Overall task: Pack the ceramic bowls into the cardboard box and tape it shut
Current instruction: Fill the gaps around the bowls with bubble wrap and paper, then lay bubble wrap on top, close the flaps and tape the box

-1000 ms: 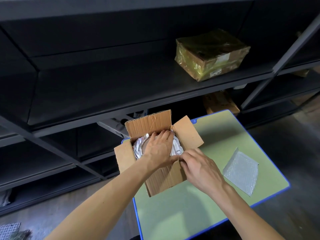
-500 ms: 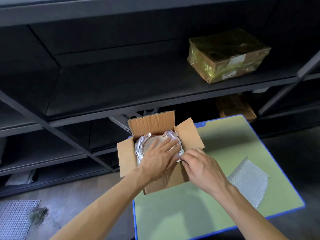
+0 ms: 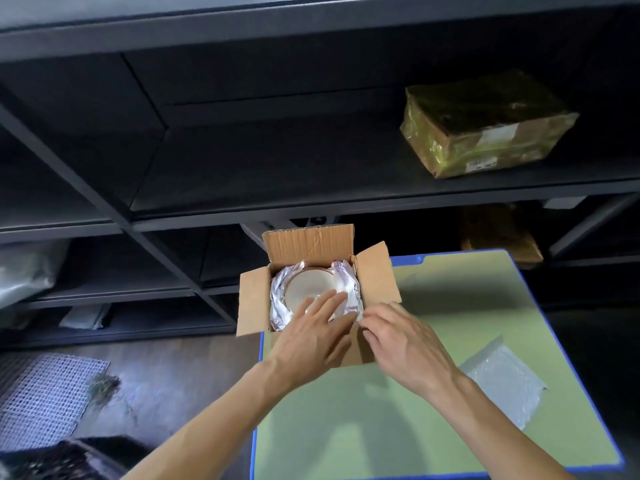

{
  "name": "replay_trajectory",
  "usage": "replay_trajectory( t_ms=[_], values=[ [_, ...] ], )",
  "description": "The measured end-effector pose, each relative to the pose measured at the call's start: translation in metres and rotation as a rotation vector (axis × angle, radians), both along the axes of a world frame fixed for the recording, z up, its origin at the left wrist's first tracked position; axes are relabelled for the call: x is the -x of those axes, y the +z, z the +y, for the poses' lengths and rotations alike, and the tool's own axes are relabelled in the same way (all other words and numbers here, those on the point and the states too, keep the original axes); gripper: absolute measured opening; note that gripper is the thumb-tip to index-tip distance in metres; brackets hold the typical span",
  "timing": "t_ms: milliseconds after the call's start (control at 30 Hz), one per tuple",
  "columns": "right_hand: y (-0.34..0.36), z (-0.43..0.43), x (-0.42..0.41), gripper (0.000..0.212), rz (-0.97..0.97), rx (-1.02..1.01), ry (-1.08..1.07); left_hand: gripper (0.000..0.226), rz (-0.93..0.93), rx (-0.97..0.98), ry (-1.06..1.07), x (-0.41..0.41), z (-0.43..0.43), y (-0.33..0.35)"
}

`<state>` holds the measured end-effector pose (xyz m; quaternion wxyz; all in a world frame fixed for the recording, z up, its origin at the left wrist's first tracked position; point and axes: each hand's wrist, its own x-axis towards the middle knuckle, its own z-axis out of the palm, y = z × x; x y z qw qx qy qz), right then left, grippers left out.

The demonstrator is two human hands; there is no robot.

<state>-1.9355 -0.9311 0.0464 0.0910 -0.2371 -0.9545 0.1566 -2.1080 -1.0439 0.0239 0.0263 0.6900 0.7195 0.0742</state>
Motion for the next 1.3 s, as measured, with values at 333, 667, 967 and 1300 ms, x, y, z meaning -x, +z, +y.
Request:
replay_trajectory(
  t_ms=[333,667,967,1300],
  values=[
    [-0.009,0.01,-0.022,0.024,-0.021,-0.017,0.091,0.047,-0.032,0.046,0.199,-0.022,0.008,0.003],
    [-0.022,0.028,-0.052,0.012,-0.083,-0.017,0.07,0.016,-0.137,-0.166,0.219,-0.05,-0.007,0.013],
    [-0.039,0.042,-0.12,0.029,-0.218,0.073,-0.111,0.033,-0.236,0.005,-0.055,-0.131,0.031,-0.021],
    [-0.067,0.046,-0.213,0.047,-0.463,0.235,-0.453,0.045,-0.195,0.402,-0.035,-0.182,0.113,-0.05]
  ],
)
